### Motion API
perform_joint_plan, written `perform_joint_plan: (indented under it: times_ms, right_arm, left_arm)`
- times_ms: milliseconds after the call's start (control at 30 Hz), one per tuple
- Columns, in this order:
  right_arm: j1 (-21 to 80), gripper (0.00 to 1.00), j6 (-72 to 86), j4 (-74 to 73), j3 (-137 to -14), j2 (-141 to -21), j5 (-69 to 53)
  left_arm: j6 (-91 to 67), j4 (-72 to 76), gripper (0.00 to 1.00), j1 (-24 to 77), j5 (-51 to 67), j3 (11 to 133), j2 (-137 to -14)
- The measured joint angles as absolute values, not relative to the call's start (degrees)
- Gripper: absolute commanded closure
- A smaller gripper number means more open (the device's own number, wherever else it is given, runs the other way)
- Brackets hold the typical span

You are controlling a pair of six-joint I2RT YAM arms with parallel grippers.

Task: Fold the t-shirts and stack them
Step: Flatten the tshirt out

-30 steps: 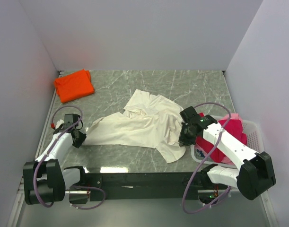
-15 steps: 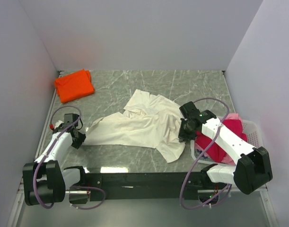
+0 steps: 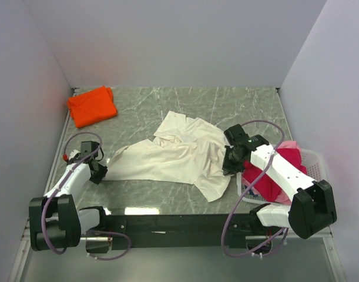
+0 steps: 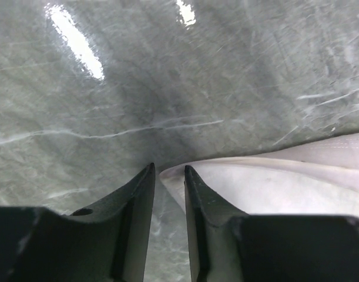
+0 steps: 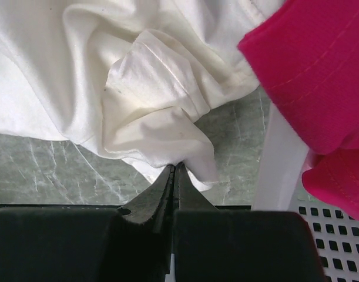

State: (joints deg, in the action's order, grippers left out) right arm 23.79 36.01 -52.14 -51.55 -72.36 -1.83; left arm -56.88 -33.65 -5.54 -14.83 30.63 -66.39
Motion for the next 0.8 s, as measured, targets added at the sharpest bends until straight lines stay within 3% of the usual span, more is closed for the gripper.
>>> perform_joint_plan:
  times_ms: [67,167,200,633,800]
  right_arm:
    - [23.3,1.00,35.7,-52.1,-51.5,-72.4,-2.0]
    - [22.8,1.00,35.2,-52.1,-51.5,-72.4,-2.1]
    - [22.6,1.00,35.0,-52.1,-51.5,-72.4,-2.2]
    - [20.7,1.00,32.9,-52.9,-57.7,-75.4,-4.0]
    - [18.0,1.00,30.7,-55.0,-74.1,-81.4,-4.5]
  left_arm:
    - [-56.8,-32.8,0.71,-5.5,-14.8,30.4,-66.3]
    - [-56.6,-31.3,0.87,-5.5,-14.3,30.2,-66.7]
    - [-56.5,-30.6,0.99,-5.5,-14.0,30.2,-67.0]
    - [-53.7,-22.7,1.00,-5.7,0.2,32.1,-69.7]
    - [-53.2,-25.4,1.00,-7.2,3.9,51.8,-74.7]
